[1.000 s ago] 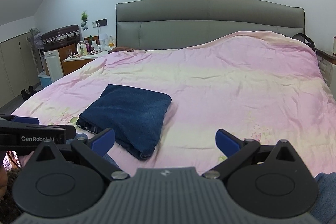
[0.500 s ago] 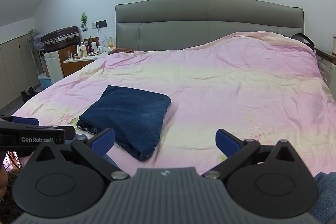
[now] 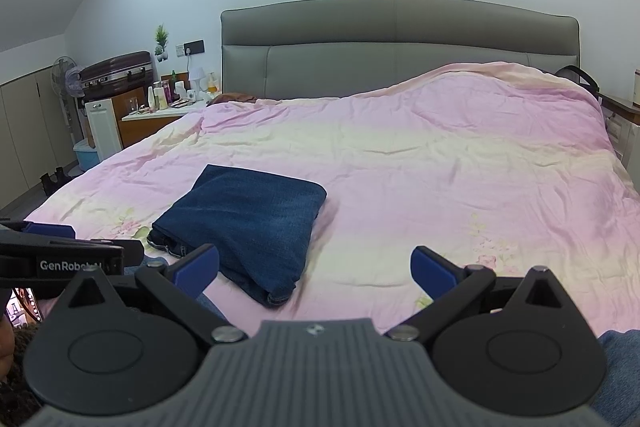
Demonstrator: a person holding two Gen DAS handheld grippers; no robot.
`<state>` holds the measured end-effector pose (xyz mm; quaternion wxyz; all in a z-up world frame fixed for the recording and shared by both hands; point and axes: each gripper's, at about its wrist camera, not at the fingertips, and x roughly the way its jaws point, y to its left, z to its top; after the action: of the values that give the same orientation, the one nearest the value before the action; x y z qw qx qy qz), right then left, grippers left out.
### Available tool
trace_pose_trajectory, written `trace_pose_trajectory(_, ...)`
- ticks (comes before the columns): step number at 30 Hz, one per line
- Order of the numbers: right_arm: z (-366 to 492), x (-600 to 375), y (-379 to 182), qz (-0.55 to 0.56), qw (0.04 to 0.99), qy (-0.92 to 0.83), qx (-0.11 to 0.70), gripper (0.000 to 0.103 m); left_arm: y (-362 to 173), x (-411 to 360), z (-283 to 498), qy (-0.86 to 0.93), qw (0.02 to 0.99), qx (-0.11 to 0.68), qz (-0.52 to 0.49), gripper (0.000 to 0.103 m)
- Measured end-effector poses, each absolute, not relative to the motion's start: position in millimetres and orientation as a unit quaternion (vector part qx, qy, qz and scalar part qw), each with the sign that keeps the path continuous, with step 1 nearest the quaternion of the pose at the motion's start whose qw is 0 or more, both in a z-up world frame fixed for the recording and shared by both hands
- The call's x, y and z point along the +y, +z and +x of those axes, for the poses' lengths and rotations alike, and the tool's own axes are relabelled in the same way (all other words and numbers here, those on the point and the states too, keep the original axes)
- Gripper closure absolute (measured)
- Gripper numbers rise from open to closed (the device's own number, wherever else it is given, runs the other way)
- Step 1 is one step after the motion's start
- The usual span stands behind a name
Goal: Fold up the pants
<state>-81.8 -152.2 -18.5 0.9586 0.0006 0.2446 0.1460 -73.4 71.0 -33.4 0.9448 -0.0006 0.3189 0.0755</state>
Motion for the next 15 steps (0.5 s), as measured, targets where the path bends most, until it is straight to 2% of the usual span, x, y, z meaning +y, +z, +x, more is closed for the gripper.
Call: trace_pose_trajectory(15, -85.0, -154.1, -14.1, -0.001, 0.958, 0.155, 0.243, 0.005, -31.8, 70.3, -73.8, 0.076, 0.945, 0.319, -0.002, 0.005)
